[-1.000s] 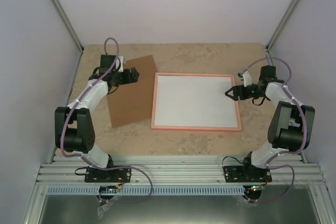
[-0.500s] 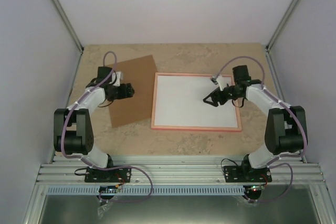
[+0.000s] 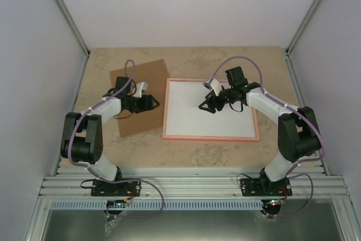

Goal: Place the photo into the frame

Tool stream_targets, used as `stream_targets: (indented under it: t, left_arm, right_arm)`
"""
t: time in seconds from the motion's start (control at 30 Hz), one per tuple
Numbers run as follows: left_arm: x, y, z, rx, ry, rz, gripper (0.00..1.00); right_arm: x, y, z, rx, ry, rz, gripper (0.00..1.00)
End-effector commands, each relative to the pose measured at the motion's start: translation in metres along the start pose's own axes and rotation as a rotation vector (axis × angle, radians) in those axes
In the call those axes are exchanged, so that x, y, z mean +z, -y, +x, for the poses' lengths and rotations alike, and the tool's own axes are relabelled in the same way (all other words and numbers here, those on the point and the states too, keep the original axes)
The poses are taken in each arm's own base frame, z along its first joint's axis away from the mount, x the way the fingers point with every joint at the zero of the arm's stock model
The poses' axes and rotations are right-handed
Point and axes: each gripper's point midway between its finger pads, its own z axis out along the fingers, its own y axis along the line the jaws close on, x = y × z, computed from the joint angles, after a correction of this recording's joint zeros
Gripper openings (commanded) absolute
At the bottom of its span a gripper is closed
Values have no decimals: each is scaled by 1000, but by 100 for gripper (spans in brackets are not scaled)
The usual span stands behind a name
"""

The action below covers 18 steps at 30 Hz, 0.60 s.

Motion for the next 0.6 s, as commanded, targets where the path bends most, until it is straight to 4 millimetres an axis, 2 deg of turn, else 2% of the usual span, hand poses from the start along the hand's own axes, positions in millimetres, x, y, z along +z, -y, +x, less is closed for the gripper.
stream_targets:
  t: [0.0,0.13,0.27,0.57]
  left_arm:
    - [30,23,16,-7,-59,113,65]
    - [51,19,20,-76,-99,120,62]
    - [74,31,22,-110,-147,177,59]
    - [119,100,13,-10,-168,343,57]
  right_arm:
    - [-6,7,-7,-32,6,45,72]
    - [-16,15,-2,-22,1,78,72]
    - [-29,31,2,11,4,110,72]
    - [-58,71,5,60,21,180,72]
